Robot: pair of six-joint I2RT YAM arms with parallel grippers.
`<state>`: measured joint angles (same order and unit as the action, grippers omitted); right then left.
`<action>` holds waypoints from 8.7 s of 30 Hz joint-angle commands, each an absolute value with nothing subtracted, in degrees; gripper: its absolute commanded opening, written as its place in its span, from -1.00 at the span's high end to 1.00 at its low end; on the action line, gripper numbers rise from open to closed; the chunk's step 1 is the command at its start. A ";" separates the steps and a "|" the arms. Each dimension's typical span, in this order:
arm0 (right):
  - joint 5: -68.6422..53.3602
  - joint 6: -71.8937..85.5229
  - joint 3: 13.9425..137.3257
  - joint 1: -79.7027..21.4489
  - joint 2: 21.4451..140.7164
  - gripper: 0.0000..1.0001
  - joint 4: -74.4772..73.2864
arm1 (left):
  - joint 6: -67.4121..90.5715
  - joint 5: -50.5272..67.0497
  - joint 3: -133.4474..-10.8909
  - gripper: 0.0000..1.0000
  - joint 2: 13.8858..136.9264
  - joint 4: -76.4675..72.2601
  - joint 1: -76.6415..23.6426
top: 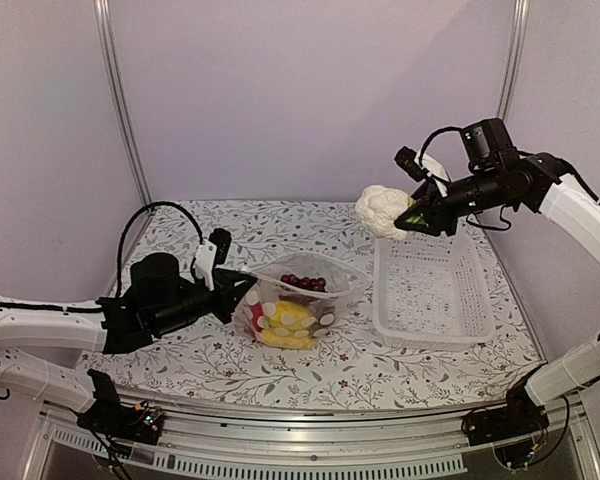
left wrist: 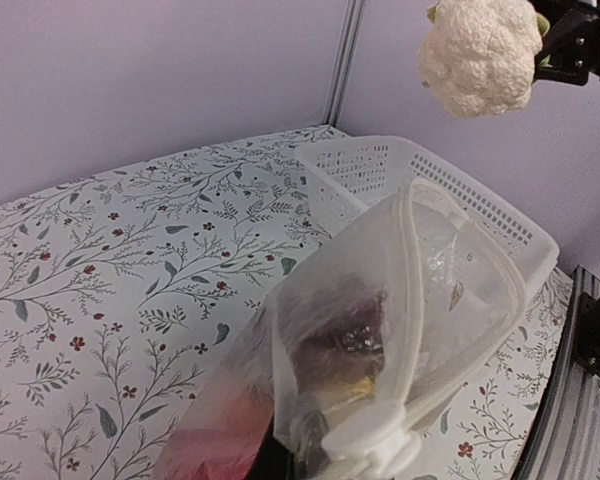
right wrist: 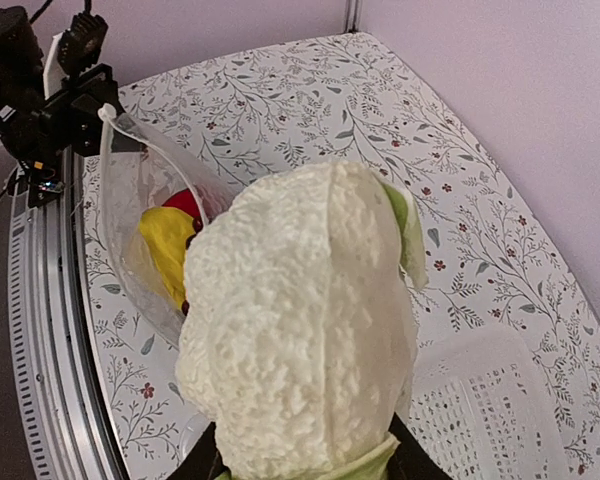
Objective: Place the food in the zip-top bag and seal the zipper
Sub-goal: Place the fake vegetable in the zipper food storage bag, then adjust the fake vegetable in the zipper food storage bag, then adjust the zipper food storage bag at the center of the board.
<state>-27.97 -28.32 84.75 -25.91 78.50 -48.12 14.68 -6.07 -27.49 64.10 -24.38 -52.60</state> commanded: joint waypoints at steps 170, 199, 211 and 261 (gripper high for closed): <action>-19.81 -26.15 101.59 -53.30 114.18 0.07 -48.68 | 8.20 0.15 -27.12 1.00 65.04 -32.68 -53.18; -17.38 -38.01 80.15 -53.48 96.39 -0.25 -41.07 | 9.39 -6.50 -20.91 1.00 59.67 -34.65 -52.83; -22.95 -37.45 80.98 -49.52 95.30 -0.09 -38.41 | 9.22 -6.48 -20.33 1.00 59.39 -34.50 -52.74; -28.85 -25.89 99.87 -40.78 101.60 1.00 -61.97 | 10.75 -4.89 -18.21 1.00 63.58 -41.75 -52.50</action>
<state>-29.28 -27.38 98.50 -40.75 99.15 -56.95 10.48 -6.50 -16.80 60.64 -38.79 -52.69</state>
